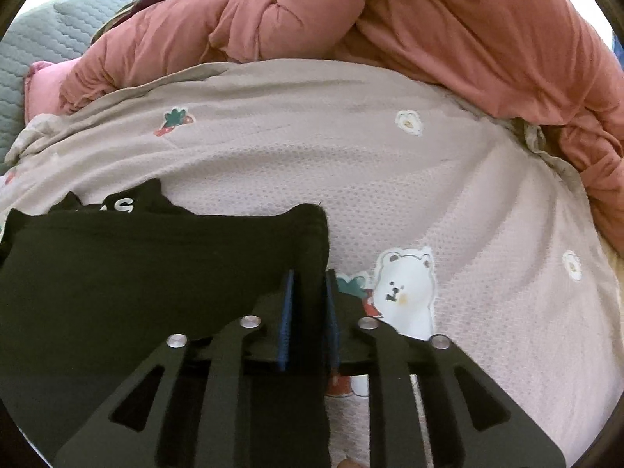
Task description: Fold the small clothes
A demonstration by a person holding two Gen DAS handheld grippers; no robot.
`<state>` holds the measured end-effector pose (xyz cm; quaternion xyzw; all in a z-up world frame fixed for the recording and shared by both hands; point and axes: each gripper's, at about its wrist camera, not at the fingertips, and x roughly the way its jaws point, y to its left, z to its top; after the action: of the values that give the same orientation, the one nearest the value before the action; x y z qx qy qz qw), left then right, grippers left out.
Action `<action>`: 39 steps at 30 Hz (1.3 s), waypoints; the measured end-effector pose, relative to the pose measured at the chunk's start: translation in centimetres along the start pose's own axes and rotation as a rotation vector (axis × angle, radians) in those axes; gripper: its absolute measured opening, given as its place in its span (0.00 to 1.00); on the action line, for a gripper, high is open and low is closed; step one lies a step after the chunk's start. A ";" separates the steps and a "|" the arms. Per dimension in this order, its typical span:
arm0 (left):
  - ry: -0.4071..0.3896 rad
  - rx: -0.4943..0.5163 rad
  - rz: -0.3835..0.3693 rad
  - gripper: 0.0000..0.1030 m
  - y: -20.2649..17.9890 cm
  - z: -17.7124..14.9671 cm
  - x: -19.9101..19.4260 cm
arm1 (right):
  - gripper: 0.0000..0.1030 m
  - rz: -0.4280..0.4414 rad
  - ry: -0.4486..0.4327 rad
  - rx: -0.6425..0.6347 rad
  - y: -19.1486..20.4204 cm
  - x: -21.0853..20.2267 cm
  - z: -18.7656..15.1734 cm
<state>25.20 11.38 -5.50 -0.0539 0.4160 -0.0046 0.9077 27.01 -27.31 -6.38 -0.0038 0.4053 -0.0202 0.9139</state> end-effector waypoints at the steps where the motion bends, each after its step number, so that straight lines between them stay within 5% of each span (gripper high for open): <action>1: -0.001 -0.002 0.007 0.17 0.1 -0.1 -0.2 | 0.26 -0.007 0.001 0.004 -0.2 -0.2 0.0; 11: -0.039 -0.022 -0.019 0.43 0.0 -0.5 -4.3 | 0.41 0.069 -0.064 0.050 0.5 -6.5 -1.2; 22: -0.016 0.040 -0.111 0.45 -3.2 -3.3 -6.1 | 0.42 0.134 -0.097 -0.046 5.1 -12.0 -3.1; 34: 0.053 0.112 -0.068 0.50 -4.1 -5.3 -5.1 | 0.42 0.200 -0.023 -0.071 8.5 -10.4 -4.6; 39: 0.056 0.119 -0.061 0.50 -4.0 -5.5 -5.2 | 0.42 0.149 0.021 -0.089 8.3 -9.2 -5.4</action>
<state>17.75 7.14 -4.75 -0.0125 0.4386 -0.0584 0.8967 17.15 -18.61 -3.40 -0.0143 0.4147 0.0658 0.9075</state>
